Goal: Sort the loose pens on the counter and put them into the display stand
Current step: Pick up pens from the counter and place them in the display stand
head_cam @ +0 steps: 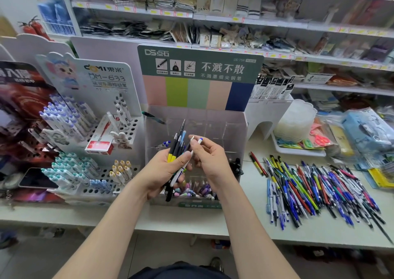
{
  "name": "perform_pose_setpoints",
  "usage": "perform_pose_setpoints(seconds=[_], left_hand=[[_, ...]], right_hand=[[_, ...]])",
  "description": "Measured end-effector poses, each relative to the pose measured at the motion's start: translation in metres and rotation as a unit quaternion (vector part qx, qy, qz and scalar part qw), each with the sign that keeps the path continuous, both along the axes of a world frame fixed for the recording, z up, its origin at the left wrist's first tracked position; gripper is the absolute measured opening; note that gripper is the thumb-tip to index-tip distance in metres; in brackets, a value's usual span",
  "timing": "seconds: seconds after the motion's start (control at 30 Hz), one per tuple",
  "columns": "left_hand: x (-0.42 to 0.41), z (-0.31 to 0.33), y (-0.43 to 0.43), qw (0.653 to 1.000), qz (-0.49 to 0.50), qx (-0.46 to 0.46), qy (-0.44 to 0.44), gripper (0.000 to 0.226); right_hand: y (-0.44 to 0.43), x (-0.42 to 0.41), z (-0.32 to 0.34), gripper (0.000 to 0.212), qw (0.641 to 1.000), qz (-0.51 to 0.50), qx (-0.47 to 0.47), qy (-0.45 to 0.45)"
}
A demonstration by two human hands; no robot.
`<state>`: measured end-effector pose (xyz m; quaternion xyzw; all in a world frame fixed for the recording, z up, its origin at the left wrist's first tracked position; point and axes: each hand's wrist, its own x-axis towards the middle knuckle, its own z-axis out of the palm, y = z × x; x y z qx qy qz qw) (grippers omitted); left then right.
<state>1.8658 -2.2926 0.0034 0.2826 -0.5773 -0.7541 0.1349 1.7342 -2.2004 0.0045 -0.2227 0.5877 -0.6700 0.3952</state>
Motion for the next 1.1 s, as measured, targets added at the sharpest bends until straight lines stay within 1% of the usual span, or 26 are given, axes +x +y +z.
perform_pose_setpoints(seconds=[0.07,0.13,0.23,0.3,0.43,0.57,0.6,0.67,0.73,0.8,0.83,0.87,0.9,0.93,0.97,1.0,1.03,1.07,1.1], left_hand=[[0.003,-0.002,0.001,1.000,0.003,-0.017,-0.021,0.045],[0.007,-0.006,0.001,0.999,0.019,-0.019,-0.033,0.041],[0.015,-0.012,-0.004,0.996,0.083,-0.029,-0.033,0.030],[0.022,-0.015,-0.011,0.994,0.103,-0.031,-0.024,0.032],[0.034,-0.015,-0.020,0.995,0.101,-0.010,0.006,0.042],[0.043,-0.018,-0.027,0.996,0.079,0.001,0.029,0.058],[0.045,-0.018,-0.028,0.997,0.072,0.008,0.033,0.058],[0.049,-0.018,-0.032,0.997,0.061,0.018,0.036,0.050],[0.052,-0.018,-0.037,0.997,0.070,0.021,0.031,0.040],[0.055,-0.018,-0.045,0.995,0.098,0.018,0.023,0.031],[0.057,-0.019,-0.049,0.994,0.111,0.012,0.015,0.027],[0.060,-0.019,-0.053,0.993,0.119,0.007,0.006,0.023],[0.061,-0.019,-0.056,0.992,0.123,0.004,-0.001,0.020],[0.063,-0.018,-0.058,0.992,0.124,0.006,-0.002,0.018],[0.064,-0.018,-0.058,0.992,0.123,0.013,0.001,0.017],[0.064,-0.017,-0.058,0.992,0.122,0.025,0.006,0.016],[0.064,-0.016,-0.058,0.992,0.121,0.037,0.012,0.015],[0.064,-0.015,-0.057,0.992,0.118,0.049,0.016,0.014],[0.064,-0.014,-0.057,0.992,0.113,0.060,0.019,0.013]], right_hand=[[-0.001,-0.001,0.003,0.020,0.999,-0.025,0.025,0.011],[-0.006,0.000,0.006,0.019,0.996,-0.073,0.025,0.042],[-0.015,0.002,0.007,0.019,0.977,-0.182,-0.022,0.107],[-0.020,0.005,0.009,0.021,0.966,-0.209,-0.040,0.143],[-0.032,0.017,0.015,0.024,0.967,-0.183,-0.046,0.171],[-0.043,0.022,0.016,0.021,0.982,-0.075,-0.038,0.167],[-0.046,0.021,0.016,0.023,0.983,-0.051,-0.025,0.174],[-0.052,0.023,0.017,0.027,0.984,-0.025,-0.012,0.179],[-0.055,0.027,0.017,0.021,0.978,-0.064,-0.041,0.193],[-0.060,0.030,0.016,0.016,0.959,-0.157,-0.069,0.226],[-0.064,0.030,0.015,0.016,0.950,-0.188,-0.070,0.240],[-0.069,0.029,0.012,0.017,0.945,-0.192,-0.058,0.256],[-0.076,0.027,0.008,0.020,0.944,-0.170,-0.037,0.280],[-0.082,0.025,0.001,0.025,0.941,-0.127,-0.008,0.315],[-0.088,0.023,-0.006,0.029,0.928,-0.071,0.028,0.365],[-0.093,0.021,-0.014,0.032,0.902,-0.020,0.065,0.427],[-0.096,0.019,-0.022,0.033,0.865,0.021,0.102,0.490],[-0.097,0.019,-0.029,0.033,0.830,0.044,0.143,0.537],[-0.096,0.020,-0.032,0.032,0.811,0.046,0.171,0.558]])
